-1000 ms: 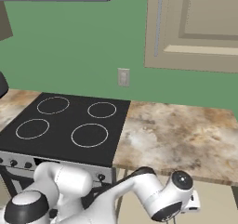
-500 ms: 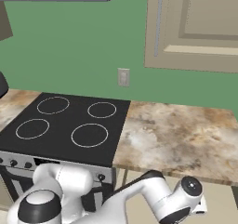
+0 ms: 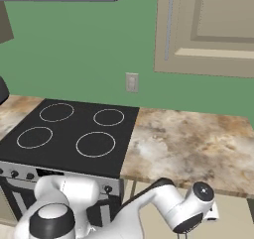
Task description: Take the tongs from the drawer on the right and place them on the dining counter next to the tray containing the kebab skewer.
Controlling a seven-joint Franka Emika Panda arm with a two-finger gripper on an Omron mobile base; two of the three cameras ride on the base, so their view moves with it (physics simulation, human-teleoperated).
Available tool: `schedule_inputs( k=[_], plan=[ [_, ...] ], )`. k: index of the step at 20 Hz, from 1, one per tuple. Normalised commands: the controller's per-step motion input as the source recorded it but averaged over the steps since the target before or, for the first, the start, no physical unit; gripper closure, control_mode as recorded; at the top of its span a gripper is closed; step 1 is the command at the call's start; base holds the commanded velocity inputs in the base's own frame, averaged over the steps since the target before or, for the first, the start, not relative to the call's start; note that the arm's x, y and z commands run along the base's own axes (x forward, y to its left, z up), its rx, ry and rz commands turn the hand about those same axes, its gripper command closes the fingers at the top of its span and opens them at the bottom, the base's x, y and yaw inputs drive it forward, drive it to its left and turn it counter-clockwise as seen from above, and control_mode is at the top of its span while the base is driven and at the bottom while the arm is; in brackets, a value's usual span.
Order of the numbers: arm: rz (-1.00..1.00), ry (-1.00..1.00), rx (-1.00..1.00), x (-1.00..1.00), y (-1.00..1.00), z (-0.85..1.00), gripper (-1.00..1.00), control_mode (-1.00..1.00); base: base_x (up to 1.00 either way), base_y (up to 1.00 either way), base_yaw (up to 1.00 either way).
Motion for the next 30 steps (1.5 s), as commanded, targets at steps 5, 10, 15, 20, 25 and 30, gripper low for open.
schedule_inputs(
  k=[5, 10, 15, 20, 25, 30],
  plan=[
    [0.00, 0.00, 0.00, 0.02, 0.04, 0.00, -1.00, -1.00, 0.00, 0.00, 0.00],
    [0.00, -0.01, 0.00, 0.06, 0.02, 0.00, -1.00, -1.00, 0.00, 0.00, 0.00],
    [0.00, 0.00, 0.00, 0.17, 0.15, -0.05, -1.00, -1.00, 0.00, 0.00, 0.00],
    [0.00, 0.00, 0.00, 0.16, 0.20, -0.05, -1.00, -1.00, 0.00, 0.00, 0.00],
    [0.00, 0.03, 0.00, 0.03, 0.10, -0.15, -1.00, -1.00, 0.00, 0.00, 0.00],
    [0.00, 0.00, 0.00, 0.04, 0.03, -0.33, -1.00, -1.00, 0.00, 0.00, 0.00]
  ],
)
